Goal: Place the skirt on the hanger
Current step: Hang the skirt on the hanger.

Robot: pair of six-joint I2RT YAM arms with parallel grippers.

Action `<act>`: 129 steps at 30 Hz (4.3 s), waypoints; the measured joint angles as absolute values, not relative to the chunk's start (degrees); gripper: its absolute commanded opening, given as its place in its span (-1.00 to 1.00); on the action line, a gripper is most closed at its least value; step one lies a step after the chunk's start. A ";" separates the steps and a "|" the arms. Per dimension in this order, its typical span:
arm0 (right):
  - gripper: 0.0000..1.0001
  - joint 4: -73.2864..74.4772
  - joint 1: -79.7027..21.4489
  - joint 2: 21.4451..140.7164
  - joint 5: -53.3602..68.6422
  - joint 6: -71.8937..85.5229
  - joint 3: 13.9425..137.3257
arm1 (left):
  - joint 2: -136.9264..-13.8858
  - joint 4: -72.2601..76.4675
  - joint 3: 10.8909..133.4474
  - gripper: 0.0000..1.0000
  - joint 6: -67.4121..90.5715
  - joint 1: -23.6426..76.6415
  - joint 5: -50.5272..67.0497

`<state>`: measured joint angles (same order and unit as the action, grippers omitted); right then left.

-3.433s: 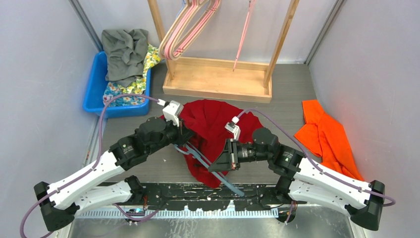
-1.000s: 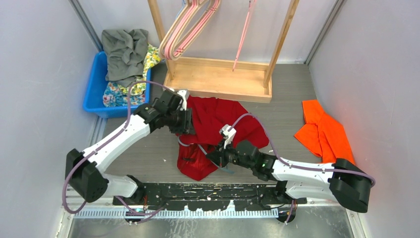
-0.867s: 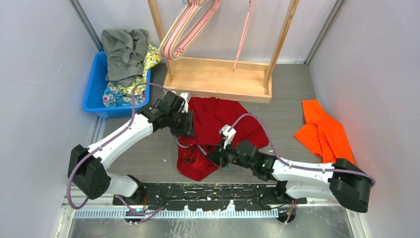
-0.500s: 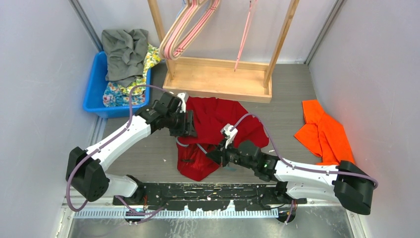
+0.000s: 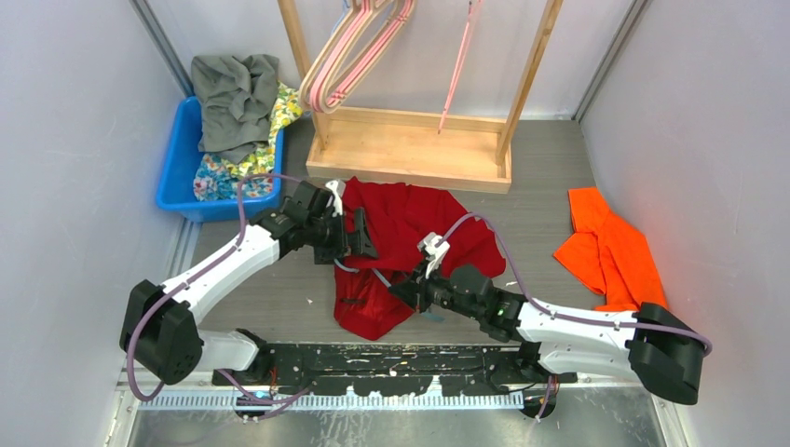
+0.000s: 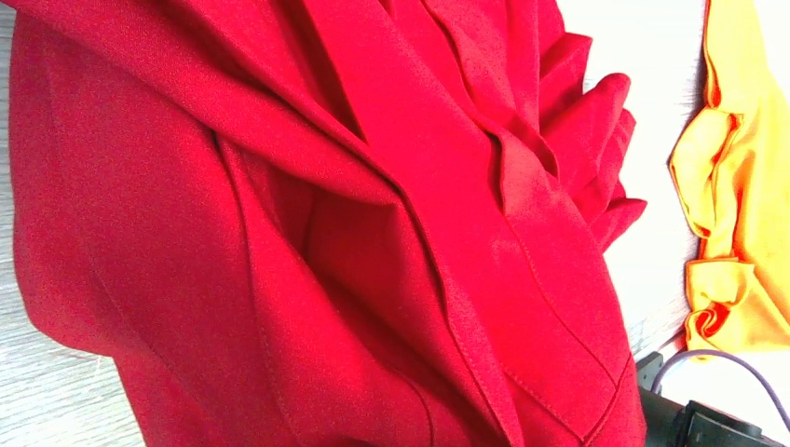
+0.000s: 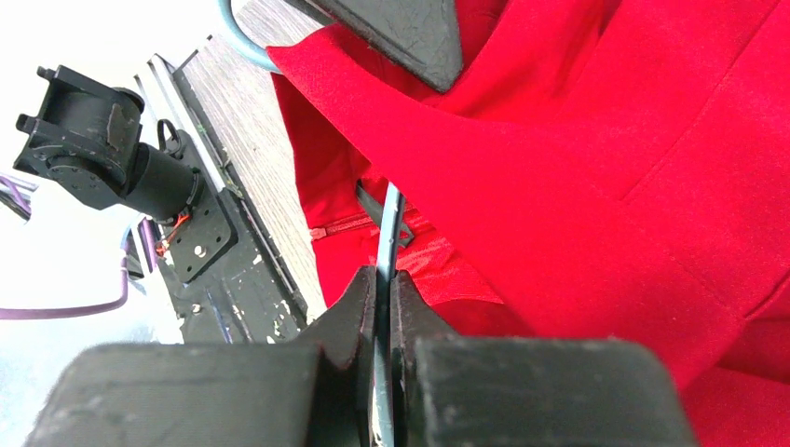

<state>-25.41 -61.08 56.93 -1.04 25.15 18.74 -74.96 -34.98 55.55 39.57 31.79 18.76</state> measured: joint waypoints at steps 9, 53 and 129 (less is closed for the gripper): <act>-0.97 -26.48 -61.47 58.70 -1.10 25.12 18.74 | -75.24 -29.41 54.19 0.63 43.48 31.73 19.70; 0.23 3.16 -61.82 35.20 -6.33 29.36 33.80 | -70.89 -31.57 60.45 -1.00 44.95 31.24 25.76; -0.97 -29.26 -62.41 51.75 -20.49 50.96 7.79 | -70.26 -21.76 60.18 -1.00 53.28 29.23 28.34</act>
